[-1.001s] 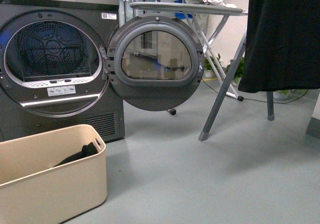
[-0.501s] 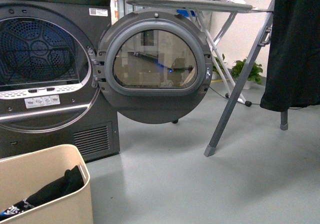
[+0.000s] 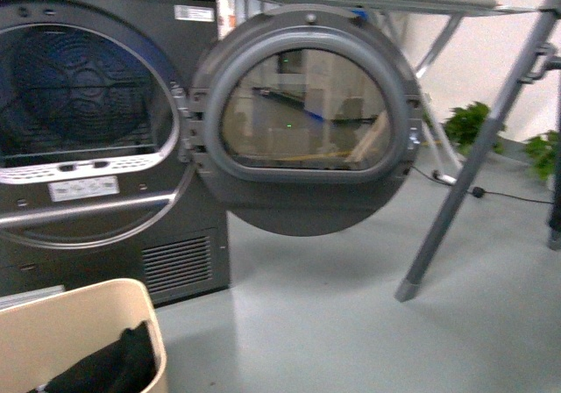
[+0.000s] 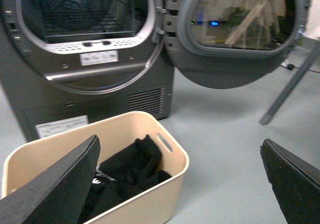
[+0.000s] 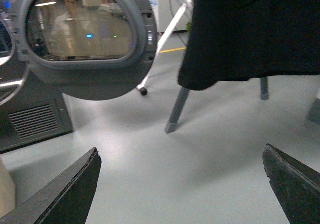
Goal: Move hamper under clothes hanger
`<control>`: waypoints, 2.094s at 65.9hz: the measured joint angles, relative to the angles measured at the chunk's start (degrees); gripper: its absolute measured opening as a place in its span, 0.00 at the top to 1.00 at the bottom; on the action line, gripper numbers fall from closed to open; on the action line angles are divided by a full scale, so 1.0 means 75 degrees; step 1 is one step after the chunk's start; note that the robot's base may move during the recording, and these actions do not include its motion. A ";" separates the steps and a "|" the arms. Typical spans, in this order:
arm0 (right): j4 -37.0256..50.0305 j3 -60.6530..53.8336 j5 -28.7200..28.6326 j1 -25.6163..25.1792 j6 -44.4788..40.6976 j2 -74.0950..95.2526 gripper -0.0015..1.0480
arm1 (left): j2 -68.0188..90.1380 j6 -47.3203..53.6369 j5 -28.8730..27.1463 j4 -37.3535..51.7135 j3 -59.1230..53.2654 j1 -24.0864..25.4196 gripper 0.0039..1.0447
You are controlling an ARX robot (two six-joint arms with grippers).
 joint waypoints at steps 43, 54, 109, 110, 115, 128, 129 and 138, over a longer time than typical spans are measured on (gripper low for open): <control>-0.0003 0.0000 -0.0079 0.0012 -0.0003 0.0000 0.07 | -0.0026 0.0000 -0.0044 0.0000 0.0000 0.0012 0.06; -0.0003 0.0000 -0.0052 0.0009 0.0000 0.0000 0.07 | -0.0023 0.0000 -0.0041 0.0000 0.0000 0.0009 0.06; 0.0484 0.1492 -0.1521 -0.0606 0.0758 0.3171 0.07 | 0.4680 -0.1577 0.1480 -0.1682 0.2250 0.1451 0.06; 0.0659 0.1582 -0.1539 -0.0612 0.0740 0.3436 0.07 | 0.4820 -0.1574 0.1550 -0.1597 0.2308 0.1492 0.06; 0.1329 0.1985 -0.1699 -0.0682 0.0621 0.4607 0.07 | 0.6161 -0.1399 0.1792 -0.0717 0.2833 0.1661 0.06; 0.2672 0.3605 -0.1880 -0.0915 -0.0102 0.8279 0.07 | 0.9294 -0.0702 0.1620 0.0720 0.4368 0.1539 0.06; 0.2728 0.3786 -0.1853 -0.0950 -0.0140 0.8585 0.07 | 0.9675 -0.0609 0.1542 0.0691 0.4605 0.1527 0.06; 0.2996 0.5021 -0.1568 -0.1166 -0.0501 1.0824 0.07 | 1.1392 0.0009 0.1061 0.0536 0.5525 0.1495 0.06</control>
